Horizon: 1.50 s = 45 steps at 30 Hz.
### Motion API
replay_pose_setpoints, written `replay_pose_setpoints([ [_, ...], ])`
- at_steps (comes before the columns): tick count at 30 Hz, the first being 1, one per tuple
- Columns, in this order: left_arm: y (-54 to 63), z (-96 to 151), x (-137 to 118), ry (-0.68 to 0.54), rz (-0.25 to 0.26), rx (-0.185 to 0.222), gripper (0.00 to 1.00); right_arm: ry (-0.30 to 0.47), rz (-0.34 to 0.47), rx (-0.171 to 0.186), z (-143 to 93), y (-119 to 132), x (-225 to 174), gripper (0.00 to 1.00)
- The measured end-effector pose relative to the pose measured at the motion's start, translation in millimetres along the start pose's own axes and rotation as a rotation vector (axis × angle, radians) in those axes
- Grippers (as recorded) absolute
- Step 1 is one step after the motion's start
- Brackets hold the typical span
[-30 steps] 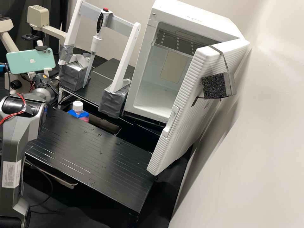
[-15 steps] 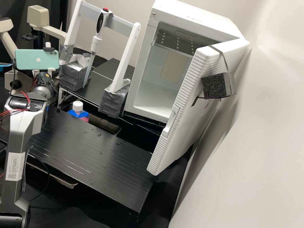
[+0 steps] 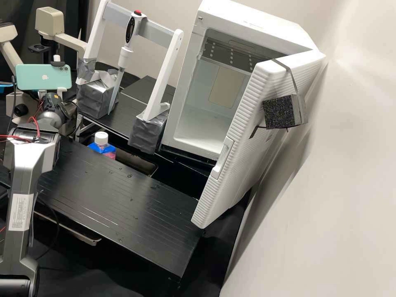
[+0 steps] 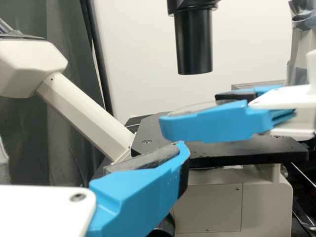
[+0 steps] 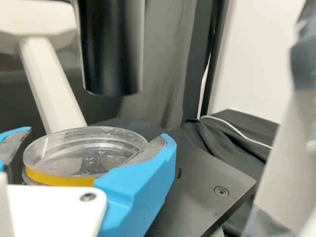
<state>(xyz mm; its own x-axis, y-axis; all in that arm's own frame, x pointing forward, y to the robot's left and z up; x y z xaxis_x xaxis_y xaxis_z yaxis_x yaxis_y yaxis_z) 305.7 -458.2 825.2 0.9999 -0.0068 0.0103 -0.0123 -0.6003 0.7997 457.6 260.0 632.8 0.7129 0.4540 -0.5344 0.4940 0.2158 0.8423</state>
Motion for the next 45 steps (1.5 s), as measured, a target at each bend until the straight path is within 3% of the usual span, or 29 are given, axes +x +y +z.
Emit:
replay_pose_setpoints([
  [19,0.0,0,0,0.0,0.0,0.0,1.0,-0.032,0.012,-0.01,4,-1,16,0.0],
  [20,0.0,0,0,0.0,0.0,0.0,1.0,-0.033,0.011,-0.01,3,-1,17,1.0],
  [45,0.0,0,0,0.0,0.0,0.0,1.0,-0.019,-0.024,0.004,6,-9,0,1.0],
])
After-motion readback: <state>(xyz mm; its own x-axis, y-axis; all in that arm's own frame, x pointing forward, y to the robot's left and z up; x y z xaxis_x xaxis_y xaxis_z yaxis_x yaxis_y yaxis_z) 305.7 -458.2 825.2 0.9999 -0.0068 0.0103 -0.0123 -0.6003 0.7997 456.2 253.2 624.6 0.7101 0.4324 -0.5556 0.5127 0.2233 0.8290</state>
